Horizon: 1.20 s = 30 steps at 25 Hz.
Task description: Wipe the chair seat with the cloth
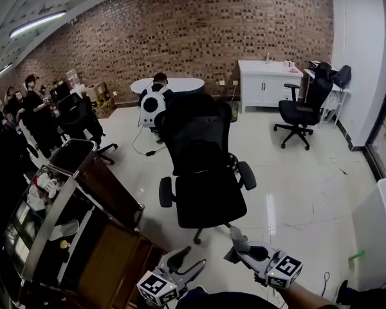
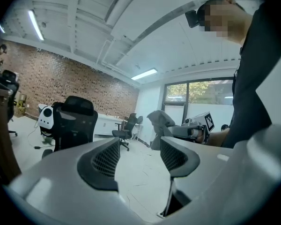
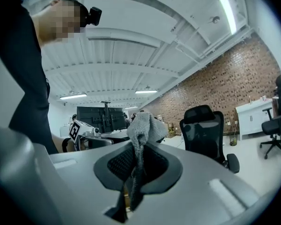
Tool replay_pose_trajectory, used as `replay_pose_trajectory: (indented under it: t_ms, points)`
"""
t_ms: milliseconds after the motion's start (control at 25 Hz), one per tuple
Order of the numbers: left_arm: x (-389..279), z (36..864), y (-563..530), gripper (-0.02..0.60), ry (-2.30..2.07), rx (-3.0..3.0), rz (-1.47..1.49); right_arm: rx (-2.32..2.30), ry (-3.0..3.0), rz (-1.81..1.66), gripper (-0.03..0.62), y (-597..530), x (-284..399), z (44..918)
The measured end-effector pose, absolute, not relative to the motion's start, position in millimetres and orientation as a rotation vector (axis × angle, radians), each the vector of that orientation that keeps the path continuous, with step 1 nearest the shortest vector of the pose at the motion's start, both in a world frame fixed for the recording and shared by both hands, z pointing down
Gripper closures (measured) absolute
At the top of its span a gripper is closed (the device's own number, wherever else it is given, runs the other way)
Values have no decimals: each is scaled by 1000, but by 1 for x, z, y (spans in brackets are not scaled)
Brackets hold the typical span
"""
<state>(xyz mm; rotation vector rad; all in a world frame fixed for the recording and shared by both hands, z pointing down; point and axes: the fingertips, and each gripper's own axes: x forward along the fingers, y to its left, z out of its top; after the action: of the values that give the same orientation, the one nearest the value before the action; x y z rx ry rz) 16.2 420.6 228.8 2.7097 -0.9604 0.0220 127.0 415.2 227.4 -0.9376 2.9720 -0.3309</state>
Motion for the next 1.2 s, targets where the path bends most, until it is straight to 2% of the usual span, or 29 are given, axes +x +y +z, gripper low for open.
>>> replay_pose_trajectory:
  t_ms: [480, 1200]
  points:
    - [10, 248, 339, 290, -922, 2708, 38, -871, 3020, -321, 568, 339, 99, 228]
    - [-82, 266, 67, 290, -766, 2683, 56, -973, 3062, -414, 568, 73, -7, 246]
